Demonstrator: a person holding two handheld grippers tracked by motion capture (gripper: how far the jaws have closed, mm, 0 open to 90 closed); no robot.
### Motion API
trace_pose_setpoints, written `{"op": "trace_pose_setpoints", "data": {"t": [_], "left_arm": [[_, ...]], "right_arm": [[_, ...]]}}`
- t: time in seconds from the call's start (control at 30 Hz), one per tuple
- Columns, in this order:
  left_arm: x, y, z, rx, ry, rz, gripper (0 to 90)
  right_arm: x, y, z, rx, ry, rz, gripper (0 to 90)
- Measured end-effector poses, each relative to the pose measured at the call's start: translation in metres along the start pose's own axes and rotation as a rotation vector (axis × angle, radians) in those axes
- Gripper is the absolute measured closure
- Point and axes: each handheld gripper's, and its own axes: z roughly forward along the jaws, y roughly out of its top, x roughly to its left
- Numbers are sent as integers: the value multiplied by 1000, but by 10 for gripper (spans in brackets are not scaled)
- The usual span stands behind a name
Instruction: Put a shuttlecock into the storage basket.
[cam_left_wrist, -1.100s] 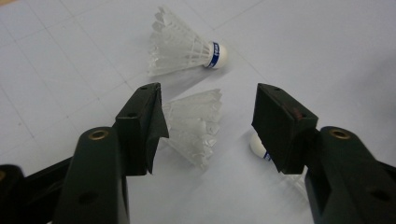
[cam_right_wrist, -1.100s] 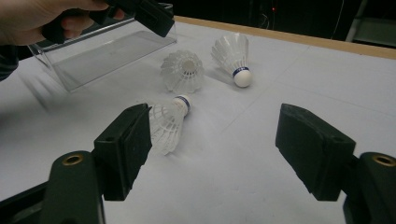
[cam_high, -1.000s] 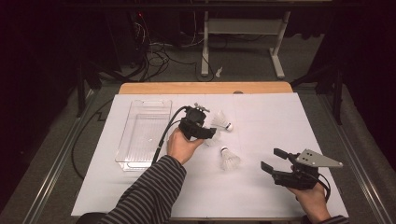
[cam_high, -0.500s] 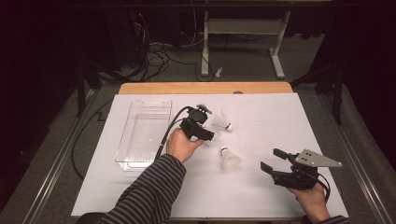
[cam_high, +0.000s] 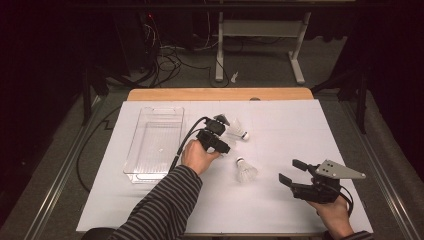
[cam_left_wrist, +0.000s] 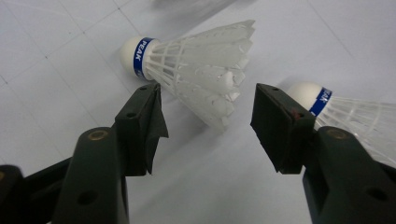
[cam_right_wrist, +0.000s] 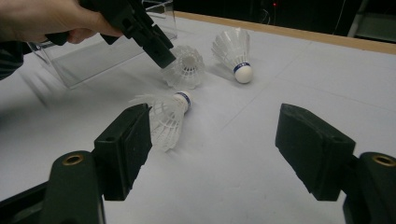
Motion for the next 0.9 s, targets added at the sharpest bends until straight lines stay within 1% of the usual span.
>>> {"op": "trace_pose_setpoints", "data": {"t": [0.13, 0.27, 0.4, 0.53, 0.57, 0.73, 0.77, 0.9], "left_arm": [[2, -1, 4, 8, 18, 11, 446], [5, -1, 9, 20, 29, 8, 446], [8, -1, 15, 35, 43, -8, 440], [10, -1, 17, 41, 45, -16, 446], [10, -1, 18, 44, 45, -23, 451], [12, -2, 20, 58, 45, -25, 490], [12, -2, 20, 58, 44, -26, 515], [12, -3, 21, 70, 36, -35, 568]], "right_arm": [[0, 0, 0, 2, 2, -1, 277], [0, 0, 0, 4, 2, 1, 277], [0, 0, 1, 11, 3, -3, 278], [0, 0, 1, 10, 3, 0, 278], [0, 0, 1, 10, 3, 0, 277], [0, 0, 1, 10, 4, -2, 278], [0, 0, 1, 10, 4, -2, 278], [0, 0, 1, 10, 5, -2, 277]]}}
